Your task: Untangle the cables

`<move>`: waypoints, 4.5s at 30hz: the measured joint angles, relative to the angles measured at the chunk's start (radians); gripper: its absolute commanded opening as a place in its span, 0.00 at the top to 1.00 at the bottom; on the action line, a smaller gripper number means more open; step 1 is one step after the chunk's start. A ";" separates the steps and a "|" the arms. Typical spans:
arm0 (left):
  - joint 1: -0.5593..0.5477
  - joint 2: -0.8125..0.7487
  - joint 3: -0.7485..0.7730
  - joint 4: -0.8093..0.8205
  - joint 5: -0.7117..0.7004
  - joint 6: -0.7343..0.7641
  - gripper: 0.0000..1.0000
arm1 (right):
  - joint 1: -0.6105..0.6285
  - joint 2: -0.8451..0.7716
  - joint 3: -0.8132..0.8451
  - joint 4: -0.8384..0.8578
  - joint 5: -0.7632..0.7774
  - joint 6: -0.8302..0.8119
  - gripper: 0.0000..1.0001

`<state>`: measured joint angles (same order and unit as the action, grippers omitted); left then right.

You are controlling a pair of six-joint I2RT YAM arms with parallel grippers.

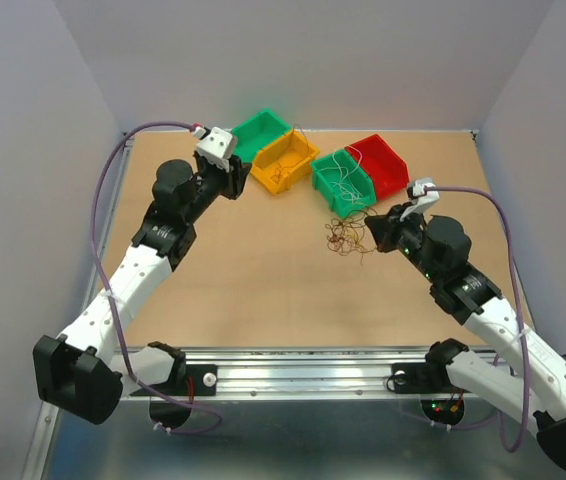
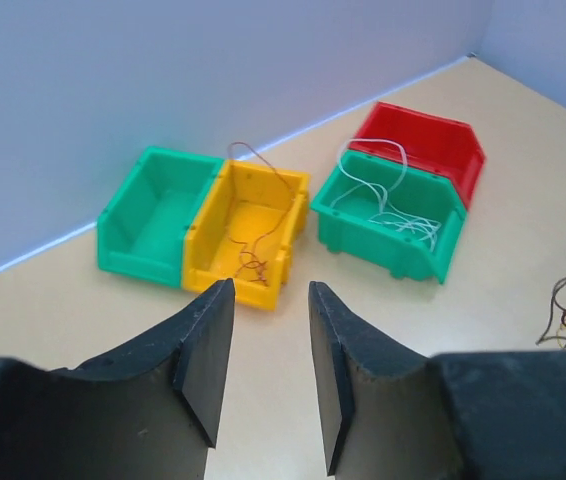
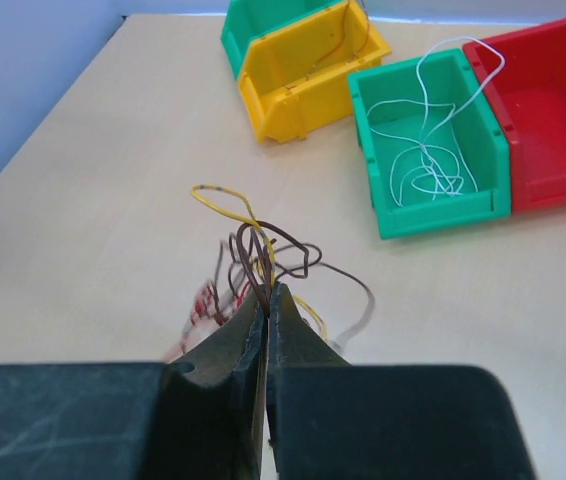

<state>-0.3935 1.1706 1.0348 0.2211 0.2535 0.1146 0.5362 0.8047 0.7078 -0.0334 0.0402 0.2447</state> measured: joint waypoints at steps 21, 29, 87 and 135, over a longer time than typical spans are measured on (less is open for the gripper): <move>-0.143 0.007 -0.201 0.210 0.448 0.084 0.06 | 0.000 -0.075 0.000 0.027 -0.175 0.039 0.99; -0.268 0.142 -0.188 0.232 0.380 0.117 0.08 | 0.000 -0.064 0.000 0.089 -0.219 0.060 0.99; 0.148 -0.157 -0.087 0.164 -0.296 -0.003 1.00 | -0.005 -0.679 -0.097 -0.101 0.238 0.153 0.89; 0.284 -0.236 0.511 0.167 0.479 -0.284 1.00 | 0.095 0.833 0.144 0.880 -0.678 -0.063 0.08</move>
<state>-0.1097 0.9348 1.5455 0.3882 0.7326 -0.1692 0.6308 1.6375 0.8520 0.8467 -0.6376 0.1814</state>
